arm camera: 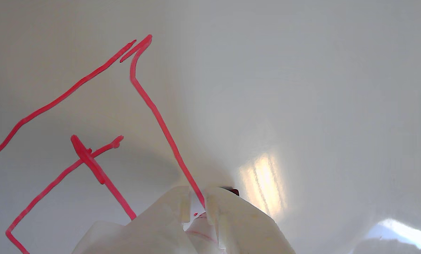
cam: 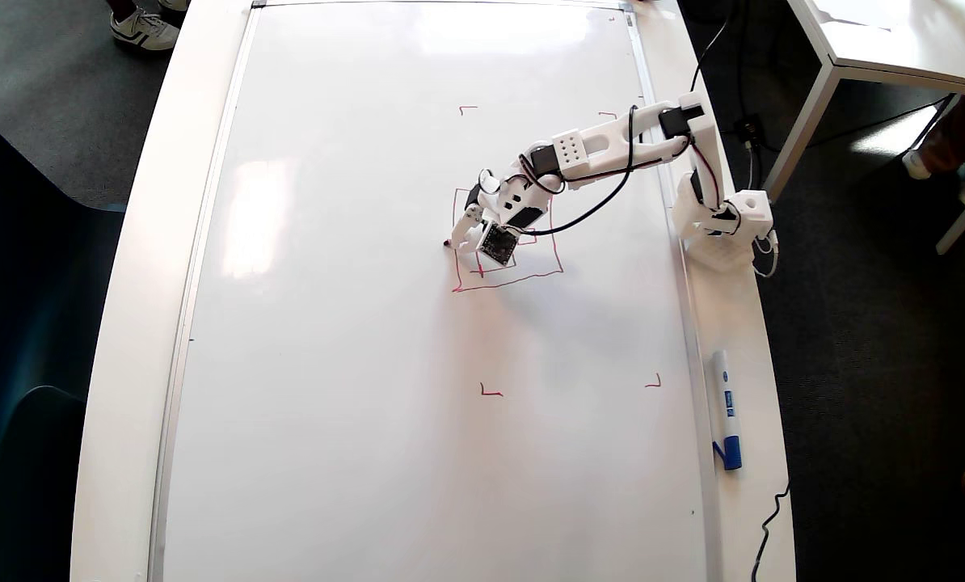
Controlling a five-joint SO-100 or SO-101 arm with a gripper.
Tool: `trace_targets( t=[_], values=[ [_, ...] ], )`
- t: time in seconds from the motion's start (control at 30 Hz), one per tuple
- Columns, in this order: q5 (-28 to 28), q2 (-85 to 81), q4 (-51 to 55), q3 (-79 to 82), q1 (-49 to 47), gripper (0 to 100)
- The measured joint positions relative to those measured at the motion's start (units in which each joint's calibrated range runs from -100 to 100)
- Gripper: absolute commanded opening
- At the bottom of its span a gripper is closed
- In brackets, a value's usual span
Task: Draw on a whiteboard a robot head using a pen attached to the gripper
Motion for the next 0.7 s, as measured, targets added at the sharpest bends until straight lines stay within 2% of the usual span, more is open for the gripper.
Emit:
trace_targets(
  t=[0.4, 0.7],
  values=[
    [0.0, 1.0, 0.2, -1.2, 0.0, 1],
    [0.0, 8.0, 0.3, -11.1, 0.1, 1]
  ],
)
